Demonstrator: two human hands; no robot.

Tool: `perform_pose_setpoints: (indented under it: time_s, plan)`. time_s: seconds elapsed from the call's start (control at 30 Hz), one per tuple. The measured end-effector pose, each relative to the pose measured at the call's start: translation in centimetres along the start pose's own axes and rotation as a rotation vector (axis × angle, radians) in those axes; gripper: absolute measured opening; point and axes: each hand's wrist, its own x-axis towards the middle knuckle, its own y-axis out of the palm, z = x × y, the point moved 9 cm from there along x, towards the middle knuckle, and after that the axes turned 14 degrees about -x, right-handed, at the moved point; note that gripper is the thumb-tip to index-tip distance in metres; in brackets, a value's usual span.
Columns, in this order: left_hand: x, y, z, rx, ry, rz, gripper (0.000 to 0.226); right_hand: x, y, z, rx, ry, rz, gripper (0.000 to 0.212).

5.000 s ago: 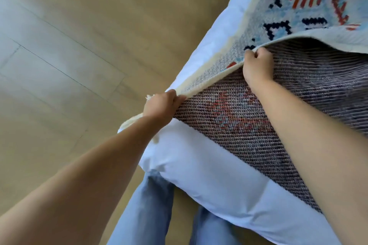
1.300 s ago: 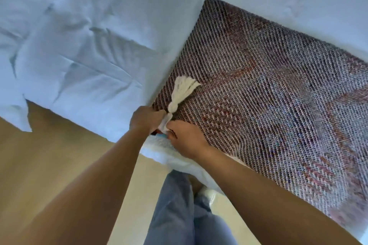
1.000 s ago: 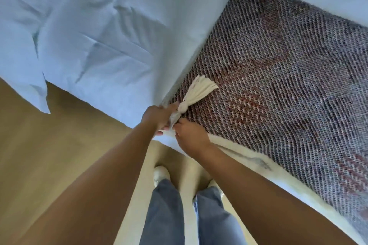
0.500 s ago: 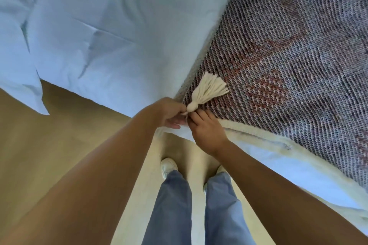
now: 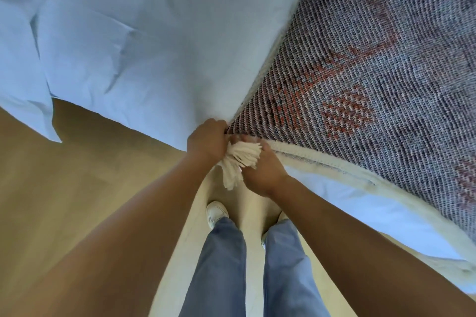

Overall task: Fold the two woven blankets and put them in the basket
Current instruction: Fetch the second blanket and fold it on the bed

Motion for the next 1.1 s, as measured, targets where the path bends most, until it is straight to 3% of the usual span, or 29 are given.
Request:
perform_pose_setpoints:
  time_s: [0.07, 0.17, 0.23, 0.43, 0.53, 0.63, 0.7, 0.87, 1.0, 1.1]
  plan:
    - [-0.3, 0.8, 0.6, -0.091, -0.076, -0.042, 0.019, 0.0, -0.1, -0.3, 0.079, -0.004, 0.0, 0.045]
    - [-0.8, 2.2, 2.0, -0.426, -0.275, -0.094, 0.02, 0.1, -0.7, -2.5, 0.15, 0.068, -0.021, 0.032]
    - [-1.1, 2.8, 2.1, -0.507, -0.31, -0.094, 0.023, 0.6, -0.1, -4.3, 0.109, 0.124, 0.062, 0.035]
    - [-1.5, 2.1, 2.1, -0.185, -0.162, -0.011, 0.018, 2.2, -1.2, -5.1, 0.036, 0.161, 0.013, 0.021]
    - [-1.6, 1.6, 2.5, -0.044, -0.137, -0.015, 0.027, 2.5, -1.6, -7.6, 0.276, 0.438, -0.065, 0.015]
    - [-1.4, 0.8, 1.6, -0.054, -0.096, -0.105, 0.033, 2.8, -1.3, -10.5, 0.525, 0.795, -0.079, 0.035]
    - [-0.7, 0.1, -0.1, -0.003, -0.009, -0.197, 0.035, 3.7, -1.2, -11.7, 0.492, 0.889, -0.013, 0.05]
    - [1.1, 0.7, -1.3, -0.068, -0.002, -0.155, 0.024, 5.9, -1.0, -12.0, 0.398, 0.841, 0.146, 0.042]
    - [0.0, 0.2, -0.4, -0.276, 0.057, -0.133, 0.019, 6.2, -2.1, -11.1, 0.493, 0.843, 0.089, 0.034]
    - [-1.9, 0.5, 1.7, -0.375, 0.076, -0.063, 0.022, 6.7, -1.6, -8.3, 0.453, 0.692, 0.146, 0.036]
